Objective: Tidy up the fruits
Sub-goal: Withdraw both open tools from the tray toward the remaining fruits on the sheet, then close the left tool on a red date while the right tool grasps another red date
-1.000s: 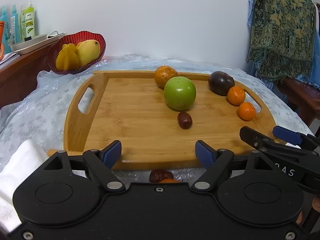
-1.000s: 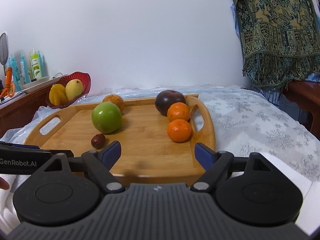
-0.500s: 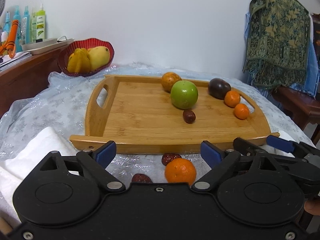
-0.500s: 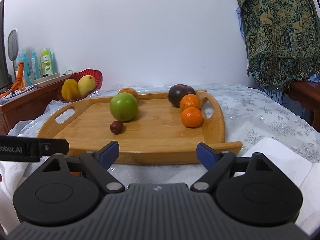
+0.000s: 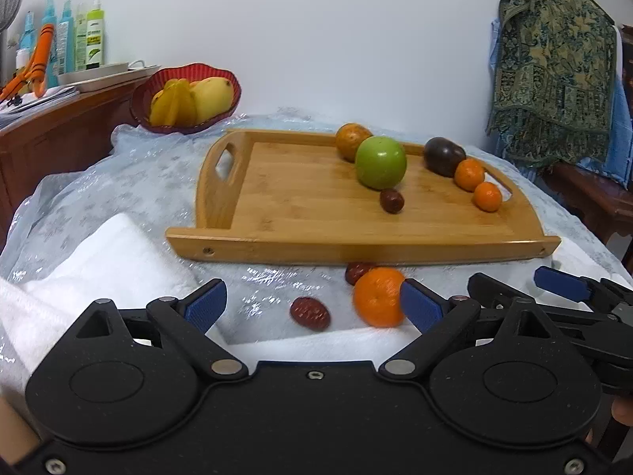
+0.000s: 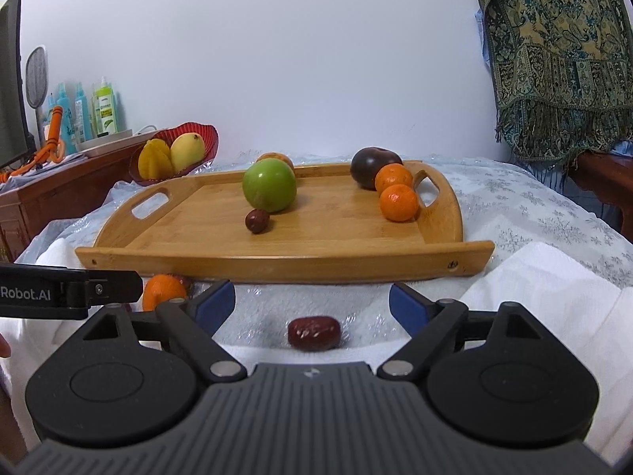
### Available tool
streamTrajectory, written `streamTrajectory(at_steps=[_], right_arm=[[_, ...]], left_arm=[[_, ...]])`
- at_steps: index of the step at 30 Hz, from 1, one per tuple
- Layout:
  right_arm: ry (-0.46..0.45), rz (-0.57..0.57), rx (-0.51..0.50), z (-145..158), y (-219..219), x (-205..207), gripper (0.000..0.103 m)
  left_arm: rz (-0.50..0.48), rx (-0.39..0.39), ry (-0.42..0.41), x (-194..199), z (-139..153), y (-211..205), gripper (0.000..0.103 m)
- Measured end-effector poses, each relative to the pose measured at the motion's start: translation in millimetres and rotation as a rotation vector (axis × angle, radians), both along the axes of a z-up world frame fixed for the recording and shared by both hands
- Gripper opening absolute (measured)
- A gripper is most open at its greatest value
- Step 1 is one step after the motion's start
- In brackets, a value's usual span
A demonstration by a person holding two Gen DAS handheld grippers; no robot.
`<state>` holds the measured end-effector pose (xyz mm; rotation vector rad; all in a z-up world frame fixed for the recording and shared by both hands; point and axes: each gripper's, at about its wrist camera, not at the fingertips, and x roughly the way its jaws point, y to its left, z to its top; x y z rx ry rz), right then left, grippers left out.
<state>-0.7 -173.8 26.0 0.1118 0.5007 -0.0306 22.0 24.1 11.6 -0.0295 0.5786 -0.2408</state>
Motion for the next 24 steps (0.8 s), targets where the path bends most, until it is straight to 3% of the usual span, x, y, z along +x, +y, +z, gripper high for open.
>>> streamTrajectory(at_steps=[4, 9, 14, 24], right_arm=[[0.001, 0.008, -0.024, -2.1, 6.4, -3.6, 0.093], [0.002, -0.005, -0.066, -5.7, 14.5, -6.5, 0.089], [0.020, -0.026, -0.056, -9.8, 14.6, -8.0, 0.077], [0.024, -0.025, -0.031, -10.9, 15.7, -9.7, 0.041]], left_arm=[[0.007, 0.000, 0.011, -0.7, -4.5, 5.0, 0.085], [-0.003, 0.000, 0.028, 0.5, -7.7, 9.8, 0.067], [-0.019, 0.016, 0.037, 2.3, -9.4, 10.0, 0.049], [-0.040, 0.038, 0.045, 7.4, -14.4, 3.7, 0.030]])
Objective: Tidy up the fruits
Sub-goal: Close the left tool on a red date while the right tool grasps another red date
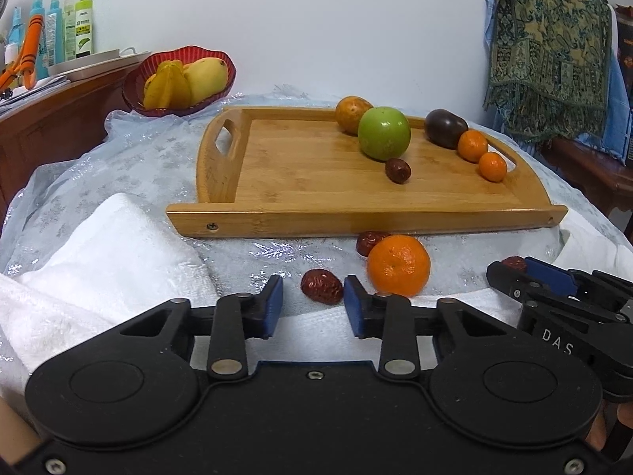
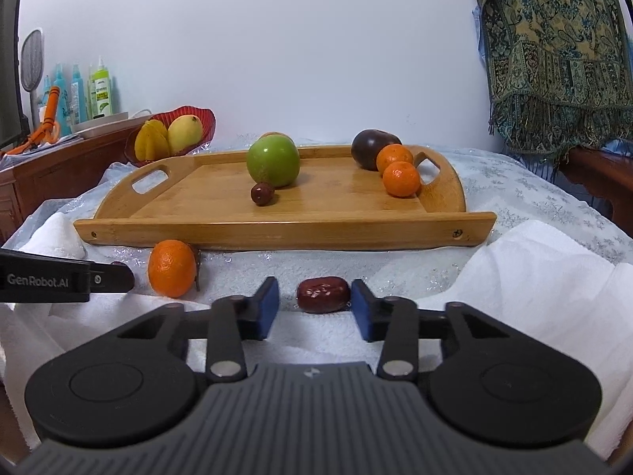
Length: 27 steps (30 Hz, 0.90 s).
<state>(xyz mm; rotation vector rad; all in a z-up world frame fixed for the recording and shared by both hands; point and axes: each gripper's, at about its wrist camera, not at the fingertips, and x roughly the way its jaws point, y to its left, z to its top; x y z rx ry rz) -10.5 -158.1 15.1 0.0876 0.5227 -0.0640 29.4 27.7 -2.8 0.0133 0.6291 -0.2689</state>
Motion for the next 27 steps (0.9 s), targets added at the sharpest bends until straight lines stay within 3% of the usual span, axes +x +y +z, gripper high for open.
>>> streamTrajectory(at_steps=[4, 27], right_arm=[[0.002, 0.000, -0.007, 0.1, 0.6, 0.1, 0.036], [-0.087, 0.013, -0.002, 21.4, -4.3, 3.9, 0.034]], left_arm=[[-0.001, 0.001, 0.004, 1.1, -1.6, -3.5, 0.021], [0.007, 0.008, -0.036, 4.9, 32.9, -9.2, 0.021]])
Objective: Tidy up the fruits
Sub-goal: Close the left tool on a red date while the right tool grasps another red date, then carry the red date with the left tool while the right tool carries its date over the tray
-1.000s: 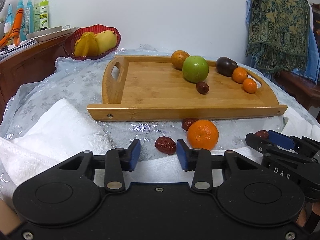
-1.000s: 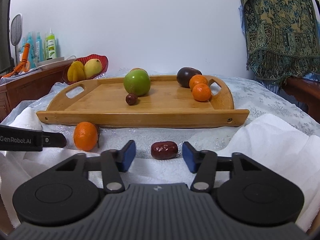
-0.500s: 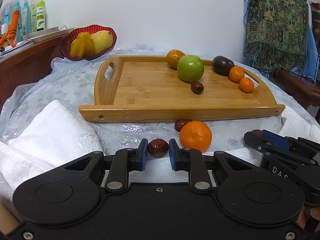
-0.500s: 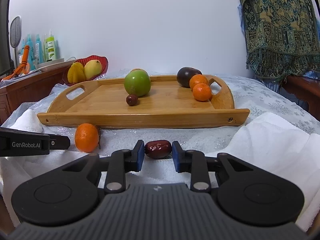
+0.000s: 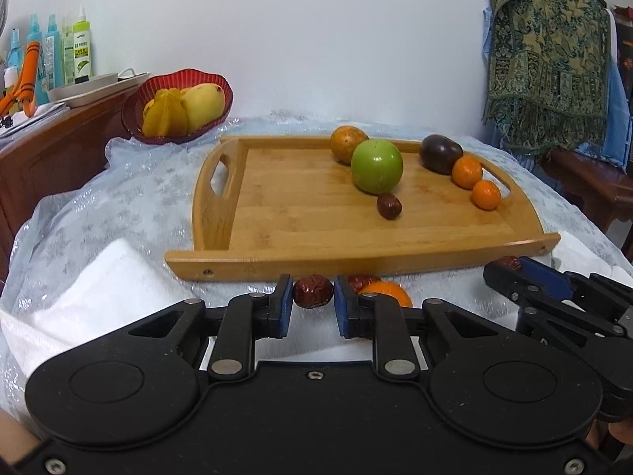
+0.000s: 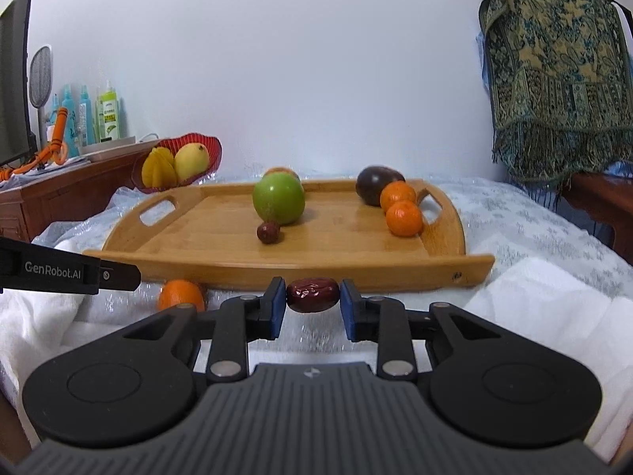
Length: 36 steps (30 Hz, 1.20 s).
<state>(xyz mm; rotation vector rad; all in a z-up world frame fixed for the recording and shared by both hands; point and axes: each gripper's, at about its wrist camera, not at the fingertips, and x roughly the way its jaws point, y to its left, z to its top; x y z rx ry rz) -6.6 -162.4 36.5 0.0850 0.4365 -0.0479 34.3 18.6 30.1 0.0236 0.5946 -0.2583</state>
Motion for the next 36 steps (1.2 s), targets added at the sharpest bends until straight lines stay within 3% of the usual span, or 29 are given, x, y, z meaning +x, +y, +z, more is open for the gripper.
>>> streamTrajectory(at_steps=[8, 19, 36], right_arm=[[-0.032, -0.038, -0.018, 11.7, -16.3, 16.7, 0.034], [-0.016, -0.087, -0.043, 17.5, -45.3, 45.3, 0.035], [0.054, -0.102, -0.007, 4.9, -66.3, 71.9, 0.035]], left_arm=[[-0.008, -0.027, -0.007, 15.1, 12.1, -4.5, 0.021], [-0.077, -0.076, 0.016, 43.2, 17.9, -41.4, 0.021], [-0.108, -0.030, 0.049, 70.1, -2.5, -82.4, 0.021]])
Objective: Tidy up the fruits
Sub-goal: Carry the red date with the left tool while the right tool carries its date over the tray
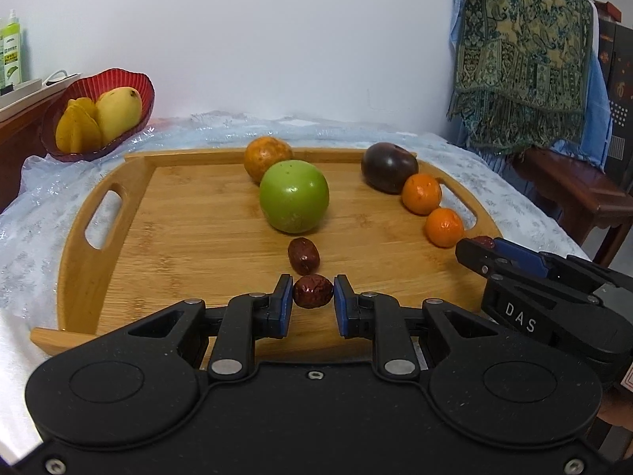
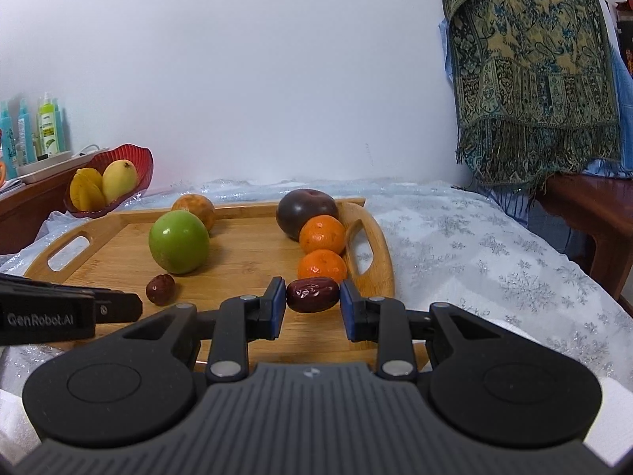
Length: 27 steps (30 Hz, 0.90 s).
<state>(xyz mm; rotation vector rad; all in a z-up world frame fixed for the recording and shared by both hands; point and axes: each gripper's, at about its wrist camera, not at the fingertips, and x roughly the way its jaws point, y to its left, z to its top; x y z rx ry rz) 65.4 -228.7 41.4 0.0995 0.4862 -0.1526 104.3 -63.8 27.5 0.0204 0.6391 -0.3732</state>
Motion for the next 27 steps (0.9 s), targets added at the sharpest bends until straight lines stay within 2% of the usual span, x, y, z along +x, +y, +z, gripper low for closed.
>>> streamTrajectory(at_steps=[27], right_arm=[[0.054, -0.017, 0.015, -9.9, -2.8, 12.4, 0.037]], left_arm=[[-0.004, 0.016, 0.023, 12.8, -14.0, -12.8, 0.021]])
